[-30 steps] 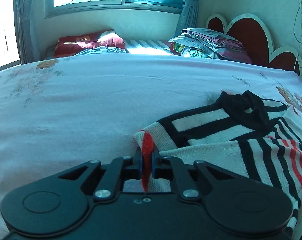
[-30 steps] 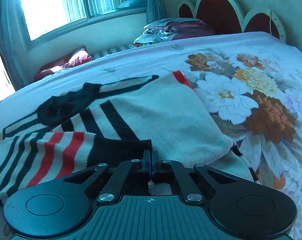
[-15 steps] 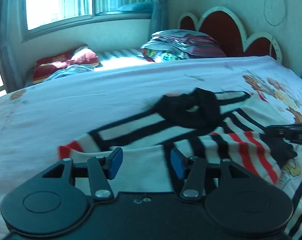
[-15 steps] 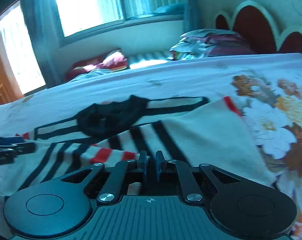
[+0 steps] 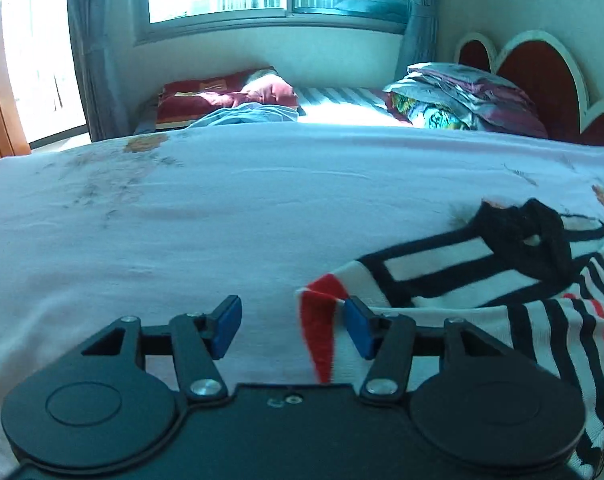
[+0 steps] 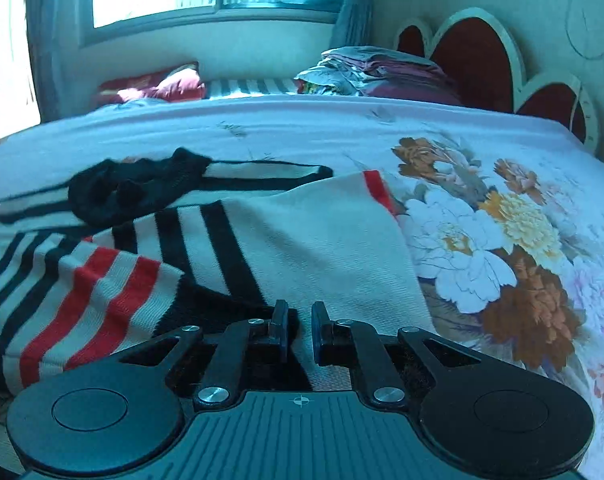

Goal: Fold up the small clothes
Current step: 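Smooth the folded sleeve with the right gripper while the left gripper releases the edge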

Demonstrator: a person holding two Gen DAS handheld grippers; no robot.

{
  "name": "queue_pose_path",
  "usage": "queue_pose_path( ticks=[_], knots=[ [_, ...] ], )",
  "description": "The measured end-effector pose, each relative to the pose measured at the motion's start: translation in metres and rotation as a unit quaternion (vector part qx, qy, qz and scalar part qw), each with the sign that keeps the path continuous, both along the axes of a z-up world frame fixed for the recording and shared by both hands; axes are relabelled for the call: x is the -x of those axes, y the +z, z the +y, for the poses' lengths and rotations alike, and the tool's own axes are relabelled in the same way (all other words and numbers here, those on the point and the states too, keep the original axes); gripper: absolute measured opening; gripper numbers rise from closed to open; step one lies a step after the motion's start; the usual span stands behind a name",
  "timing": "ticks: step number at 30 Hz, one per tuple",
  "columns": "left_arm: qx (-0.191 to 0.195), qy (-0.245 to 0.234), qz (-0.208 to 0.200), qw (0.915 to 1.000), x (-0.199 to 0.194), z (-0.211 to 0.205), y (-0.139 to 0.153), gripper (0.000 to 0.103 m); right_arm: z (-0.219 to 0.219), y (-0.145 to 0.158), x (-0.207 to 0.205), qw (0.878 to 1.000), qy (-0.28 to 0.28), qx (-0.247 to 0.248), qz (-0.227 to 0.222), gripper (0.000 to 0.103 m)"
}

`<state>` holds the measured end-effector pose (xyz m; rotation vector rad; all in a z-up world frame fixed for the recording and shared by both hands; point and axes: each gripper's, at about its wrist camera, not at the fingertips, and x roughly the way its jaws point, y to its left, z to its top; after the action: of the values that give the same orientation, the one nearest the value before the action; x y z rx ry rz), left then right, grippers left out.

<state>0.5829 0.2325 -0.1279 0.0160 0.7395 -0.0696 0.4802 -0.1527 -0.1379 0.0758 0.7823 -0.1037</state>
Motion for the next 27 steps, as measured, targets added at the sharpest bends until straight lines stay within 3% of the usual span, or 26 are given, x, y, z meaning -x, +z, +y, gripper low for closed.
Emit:
queue_pose_path(
  ticks=[4, 6, 7, 8, 9, 10, 12, 15, 17, 20, 21, 23, 26, 27],
  knots=[
    [0.002, -0.005, -0.004, 1.0000, 0.003, 0.003, -0.002, 0.054, -0.011, 0.005, 0.008, 0.999, -0.015, -0.035, -0.024, 0.009],
    [-0.038, 0.004, 0.019, 0.9991, -0.008, -0.006, -0.012, 0.059, -0.008, 0.007, 0.007, 0.999, 0.000, -0.045, -0.030, 0.009],
    [-0.032, 0.021, 0.021, 0.9990, -0.012, -0.003, -0.016, 0.067, -0.005, 0.003, 0.002, 0.999, 0.008, -0.047, -0.015, 0.009],
    [-0.016, 0.037, 0.024, 0.9989, -0.015, 0.001, -0.016, 0.067, -0.002, -0.003, -0.004, 0.999, 0.007, -0.037, 0.012, 0.009],
    [-0.012, 0.040, 0.027, 0.9987, -0.015, 0.000, -0.014, 0.064, -0.001, -0.006, -0.005, 0.999, 0.009, -0.030, 0.014, 0.009],
    [-0.018, 0.039, 0.026, 0.9987, -0.012, -0.003, -0.009, 0.055, 0.001, -0.004, -0.006, 1.000, 0.010, -0.022, 0.016, 0.009],
    [-0.021, 0.020, 0.004, 0.9996, 0.009, -0.016, 0.007, 0.054, 0.007, 0.008, -0.001, 1.000, 0.018, -0.006, 0.000, 0.009],
    [0.020, -0.038, 0.003, 0.9990, 0.049, -0.055, 0.019, 0.065, 0.025, 0.022, 0.010, 0.996, 0.079, -0.025, -0.029, 0.009],
    [0.005, -0.065, 0.005, 0.9979, 0.069, -0.090, 0.015, 0.074, 0.046, 0.023, 0.012, 0.990, 0.132, -0.048, -0.024, 0.009],
    [0.022, -0.087, 0.023, 0.9957, 0.087, -0.127, -0.001, 0.076, 0.085, 0.013, 0.014, 0.977, 0.206, -0.056, 0.003, 0.010],
    [0.010, -0.089, 0.024, 0.9957, 0.092, -0.135, -0.005, 0.075, 0.093, 0.009, 0.015, 0.975, 0.218, -0.050, 0.014, 0.010],
    [-0.036, -0.077, 0.017, 0.9962, 0.100, -0.141, -0.013, 0.075, 0.099, 0.005, 0.019, 0.975, 0.222, -0.026, 0.015, 0.010],
    [-0.019, -0.039, 0.020, 0.9989, 0.105, -0.107, -0.019, 0.078, 0.066, 0.002, 0.018, 0.990, 0.135, 0.028, 0.016, 0.010],
    [-0.030, -0.034, 0.020, 0.9988, 0.107, -0.100, -0.019, 0.078, 0.048, -0.001, 0.016, 0.993, 0.112, 0.030, 0.022, 0.010]
  ],
)
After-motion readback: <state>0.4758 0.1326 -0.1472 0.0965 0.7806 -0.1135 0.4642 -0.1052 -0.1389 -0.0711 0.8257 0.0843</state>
